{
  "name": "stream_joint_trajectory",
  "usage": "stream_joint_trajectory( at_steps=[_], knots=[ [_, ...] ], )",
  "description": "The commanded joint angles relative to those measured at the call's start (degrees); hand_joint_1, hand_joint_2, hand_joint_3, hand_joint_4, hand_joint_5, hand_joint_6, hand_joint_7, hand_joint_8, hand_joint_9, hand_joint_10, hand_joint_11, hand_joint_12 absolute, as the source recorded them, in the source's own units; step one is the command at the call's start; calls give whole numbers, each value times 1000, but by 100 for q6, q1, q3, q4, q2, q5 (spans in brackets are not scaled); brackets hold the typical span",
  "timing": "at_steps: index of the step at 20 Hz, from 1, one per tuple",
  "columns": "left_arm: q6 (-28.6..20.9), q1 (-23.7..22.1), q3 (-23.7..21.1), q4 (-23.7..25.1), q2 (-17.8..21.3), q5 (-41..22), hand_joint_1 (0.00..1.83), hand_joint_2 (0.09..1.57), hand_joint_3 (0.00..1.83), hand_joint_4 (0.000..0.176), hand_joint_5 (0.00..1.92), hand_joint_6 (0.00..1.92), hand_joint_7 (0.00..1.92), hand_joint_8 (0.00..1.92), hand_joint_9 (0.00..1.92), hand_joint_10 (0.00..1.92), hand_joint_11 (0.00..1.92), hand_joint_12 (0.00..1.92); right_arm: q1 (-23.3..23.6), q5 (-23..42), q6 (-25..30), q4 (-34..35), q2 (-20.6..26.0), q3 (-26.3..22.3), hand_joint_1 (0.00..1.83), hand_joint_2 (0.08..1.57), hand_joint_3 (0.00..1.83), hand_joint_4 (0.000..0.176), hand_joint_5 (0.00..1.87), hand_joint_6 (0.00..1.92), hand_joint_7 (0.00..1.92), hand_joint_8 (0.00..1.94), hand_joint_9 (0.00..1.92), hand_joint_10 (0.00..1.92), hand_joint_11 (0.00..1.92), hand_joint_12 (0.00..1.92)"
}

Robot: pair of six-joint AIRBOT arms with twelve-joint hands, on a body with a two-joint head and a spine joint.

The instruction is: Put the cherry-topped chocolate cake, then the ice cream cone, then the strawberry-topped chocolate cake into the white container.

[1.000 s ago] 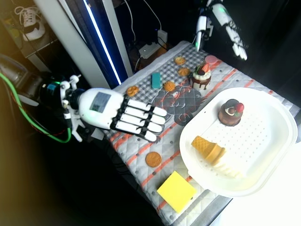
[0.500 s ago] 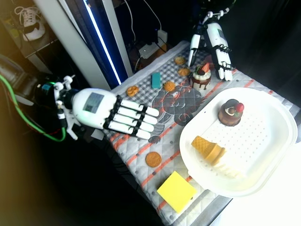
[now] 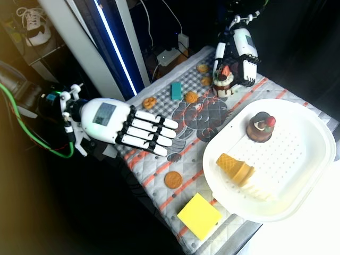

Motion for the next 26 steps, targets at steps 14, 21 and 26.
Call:
stream_joint_trajectory(
  at_steps=[14,21,26],
  knots=[
    [943,-1183,-201,475,280,-733,1325,1264,0,0,357,1149,636,1500,472,1693,457,1921,-80,802,24,55,-2,-40,720,1197,2,3,0,0,0,0,8,4,0,393],
    [1042,-2337,668,288,-428,196,1088,1351,4,0,509,1542,618,1722,415,1832,521,1921,-124,859,25,65,-13,-47,709,1180,0,0,0,0,0,0,5,2,0,306],
    [2005,-2800,1258,-524,-1064,702,1210,1342,0,0,321,1448,562,1676,362,1841,468,1921,-131,867,26,68,-51,-40,681,1203,2,0,0,0,0,0,3,1,0,192]
  ],
)
